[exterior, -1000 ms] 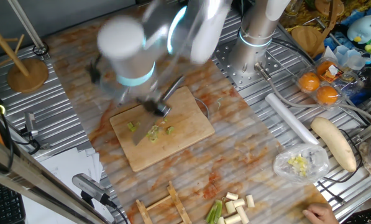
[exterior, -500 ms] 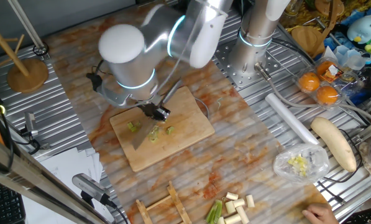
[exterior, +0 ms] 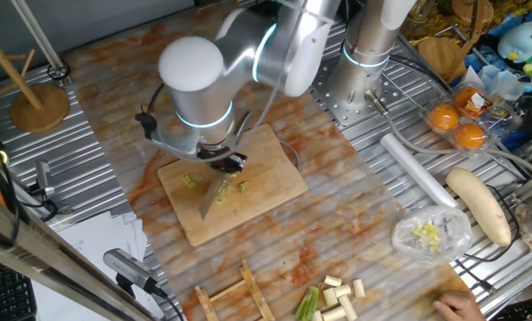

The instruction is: Chop the scallions

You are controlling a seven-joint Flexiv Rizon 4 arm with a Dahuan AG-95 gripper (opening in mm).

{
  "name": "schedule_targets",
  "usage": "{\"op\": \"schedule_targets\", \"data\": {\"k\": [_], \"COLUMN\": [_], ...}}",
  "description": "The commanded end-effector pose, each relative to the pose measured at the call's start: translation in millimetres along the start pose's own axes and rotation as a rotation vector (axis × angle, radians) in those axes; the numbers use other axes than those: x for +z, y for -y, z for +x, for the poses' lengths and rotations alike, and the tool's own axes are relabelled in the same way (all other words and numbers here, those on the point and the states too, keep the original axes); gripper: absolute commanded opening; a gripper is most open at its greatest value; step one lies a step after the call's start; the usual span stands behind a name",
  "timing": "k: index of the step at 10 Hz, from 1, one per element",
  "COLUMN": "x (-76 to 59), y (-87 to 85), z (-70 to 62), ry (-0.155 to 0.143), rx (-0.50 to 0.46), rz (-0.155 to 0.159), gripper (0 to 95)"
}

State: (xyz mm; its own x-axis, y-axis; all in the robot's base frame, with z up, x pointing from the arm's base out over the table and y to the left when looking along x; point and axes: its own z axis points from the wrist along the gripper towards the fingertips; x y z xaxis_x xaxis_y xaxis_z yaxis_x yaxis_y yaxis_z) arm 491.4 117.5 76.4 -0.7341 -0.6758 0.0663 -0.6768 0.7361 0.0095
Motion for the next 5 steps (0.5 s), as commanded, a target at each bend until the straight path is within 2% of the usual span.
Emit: {"op": "schedule_targets", "data": {"k": [1,3,4,5], "x": [8.0,12.5,18.3,30.5], "y": [9.7,13.5,14.2,15.3], "z": [-5.6,-9.0,-9.6,-10.7], "ry": [0.016,0.017,0.020,0.029], "rx": [-0.121,-0.155,-0.164,-0.180], "rz": [0.026,0.030,0.032,0.036], "gripper": [0.0,0.0,0.0,0.0]}}
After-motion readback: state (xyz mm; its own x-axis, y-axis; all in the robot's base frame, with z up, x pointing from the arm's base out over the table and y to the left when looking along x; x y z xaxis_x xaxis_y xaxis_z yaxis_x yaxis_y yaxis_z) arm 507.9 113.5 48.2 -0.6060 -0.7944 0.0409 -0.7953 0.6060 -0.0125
